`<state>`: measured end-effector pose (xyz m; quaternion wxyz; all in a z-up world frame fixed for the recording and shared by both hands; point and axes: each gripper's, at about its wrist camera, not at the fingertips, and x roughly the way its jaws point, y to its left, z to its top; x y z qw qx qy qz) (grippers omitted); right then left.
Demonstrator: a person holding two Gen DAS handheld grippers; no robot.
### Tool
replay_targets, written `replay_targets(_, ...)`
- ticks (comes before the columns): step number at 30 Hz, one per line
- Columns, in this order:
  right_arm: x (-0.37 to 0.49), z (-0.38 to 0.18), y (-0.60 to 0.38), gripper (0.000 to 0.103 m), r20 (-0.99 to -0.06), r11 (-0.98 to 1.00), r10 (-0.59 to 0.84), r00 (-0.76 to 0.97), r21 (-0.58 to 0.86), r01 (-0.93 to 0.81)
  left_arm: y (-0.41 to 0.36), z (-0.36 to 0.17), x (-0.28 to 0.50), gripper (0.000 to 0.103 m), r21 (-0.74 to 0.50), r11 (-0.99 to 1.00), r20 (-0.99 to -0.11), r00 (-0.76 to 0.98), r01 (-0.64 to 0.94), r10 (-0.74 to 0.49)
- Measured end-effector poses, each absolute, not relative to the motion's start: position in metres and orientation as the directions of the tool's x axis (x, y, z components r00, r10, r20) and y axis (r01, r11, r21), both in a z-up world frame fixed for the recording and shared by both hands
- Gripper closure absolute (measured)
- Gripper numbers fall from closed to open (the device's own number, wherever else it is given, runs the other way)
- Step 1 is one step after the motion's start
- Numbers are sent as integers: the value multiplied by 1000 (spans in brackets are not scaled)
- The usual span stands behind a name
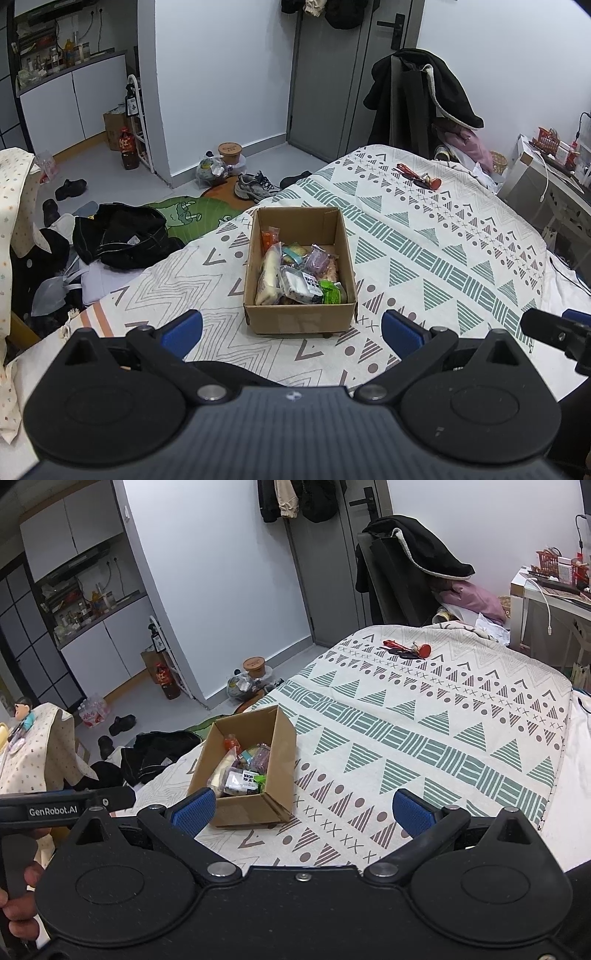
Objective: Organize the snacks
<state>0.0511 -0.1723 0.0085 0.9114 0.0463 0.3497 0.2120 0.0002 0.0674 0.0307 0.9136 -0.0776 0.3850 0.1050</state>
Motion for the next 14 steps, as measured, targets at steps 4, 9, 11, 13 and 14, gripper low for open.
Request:
replay_targets(4,50,9,-172,0,-618,905,419,665,231,-357,66,29,3,0,-59,965,-725,675,-257,135)
replay_targets(9,51,8,-174,0,-617,904,423,663,241,-353,60,30,4,1,-45,967,-724,676,-249,141)
replay_targets(11,51,8,-174,0,-616,903,425,663,242,-354,58,30,5,1,-45,968,-725,674,-247,138)
replay_targets(13,51,8,-174,0,-616,903,426,662,242,-356,57,29,6,0,-42,968,-727,672,-247,140)
replay_targets(14,51,8,-174,0,-616,903,427,663,243,-356,58,30,6,1,-45,968,-727,672,-246,138)
